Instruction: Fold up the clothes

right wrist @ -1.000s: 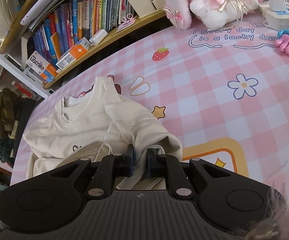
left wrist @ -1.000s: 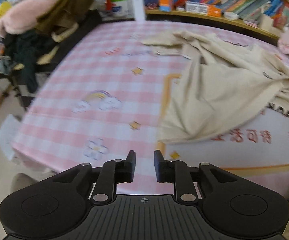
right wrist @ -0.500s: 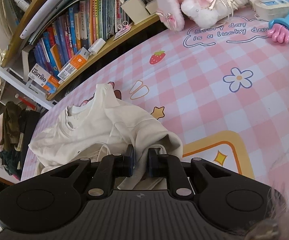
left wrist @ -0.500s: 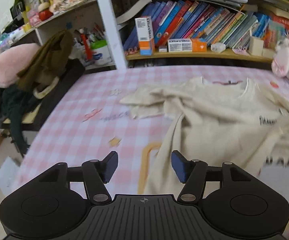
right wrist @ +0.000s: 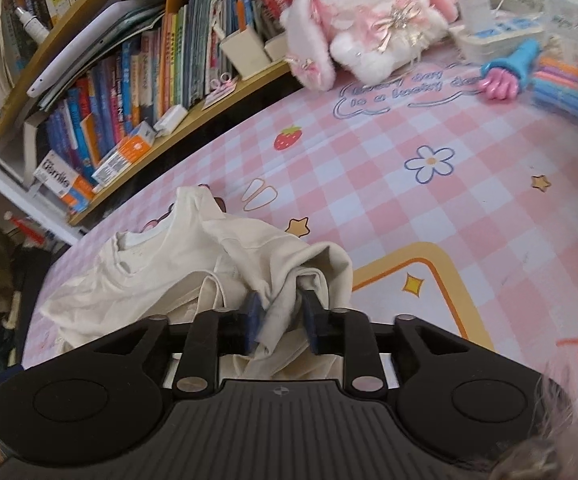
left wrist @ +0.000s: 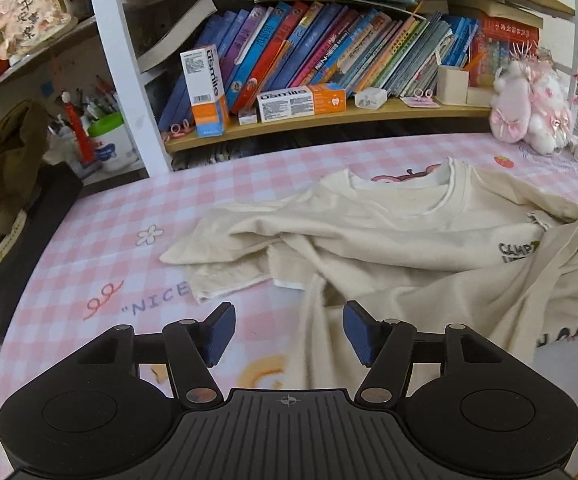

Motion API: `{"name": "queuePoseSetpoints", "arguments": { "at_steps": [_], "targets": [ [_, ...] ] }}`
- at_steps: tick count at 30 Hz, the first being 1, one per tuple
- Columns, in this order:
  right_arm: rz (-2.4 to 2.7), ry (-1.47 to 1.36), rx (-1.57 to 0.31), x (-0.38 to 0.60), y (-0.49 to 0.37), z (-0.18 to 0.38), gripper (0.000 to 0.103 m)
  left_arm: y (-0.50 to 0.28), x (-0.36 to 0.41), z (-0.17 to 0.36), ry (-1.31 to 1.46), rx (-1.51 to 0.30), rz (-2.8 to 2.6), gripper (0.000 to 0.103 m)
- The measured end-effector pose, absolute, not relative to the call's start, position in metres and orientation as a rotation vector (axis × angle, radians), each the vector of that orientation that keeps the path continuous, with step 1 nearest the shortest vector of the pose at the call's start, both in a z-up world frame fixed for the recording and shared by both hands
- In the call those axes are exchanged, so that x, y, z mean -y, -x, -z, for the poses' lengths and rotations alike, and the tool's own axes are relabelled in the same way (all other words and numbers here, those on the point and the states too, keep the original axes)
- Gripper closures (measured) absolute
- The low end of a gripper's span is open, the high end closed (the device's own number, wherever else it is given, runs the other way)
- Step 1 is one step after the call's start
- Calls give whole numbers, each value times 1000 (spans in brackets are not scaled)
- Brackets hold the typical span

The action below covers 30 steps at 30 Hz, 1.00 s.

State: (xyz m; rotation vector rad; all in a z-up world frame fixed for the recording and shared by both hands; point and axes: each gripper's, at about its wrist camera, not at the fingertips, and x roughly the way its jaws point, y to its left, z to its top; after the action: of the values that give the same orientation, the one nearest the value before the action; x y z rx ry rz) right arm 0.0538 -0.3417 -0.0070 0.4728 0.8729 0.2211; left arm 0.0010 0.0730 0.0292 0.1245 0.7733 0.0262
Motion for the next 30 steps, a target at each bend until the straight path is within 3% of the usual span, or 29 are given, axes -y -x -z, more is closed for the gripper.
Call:
{"name": "queuePoseSetpoints", "arguments": {
  "at_steps": [3,14,21,30],
  "targets": [
    [-166,-444,-856,328,-44,0,66,-12,-95,-29,-108,-755,-5,42],
    [11,-414,-842,284,-10,-11,62,-67,-147,-14,-15,-783,46,42],
    [-33,-429,-883,240,-8,-12,41,-66,-111,-30,-102,-677,255,42],
    [17,-382,-872,217,-4,-30,38,-80,-71,-22,-242,-684,353,42]
  ]
}}
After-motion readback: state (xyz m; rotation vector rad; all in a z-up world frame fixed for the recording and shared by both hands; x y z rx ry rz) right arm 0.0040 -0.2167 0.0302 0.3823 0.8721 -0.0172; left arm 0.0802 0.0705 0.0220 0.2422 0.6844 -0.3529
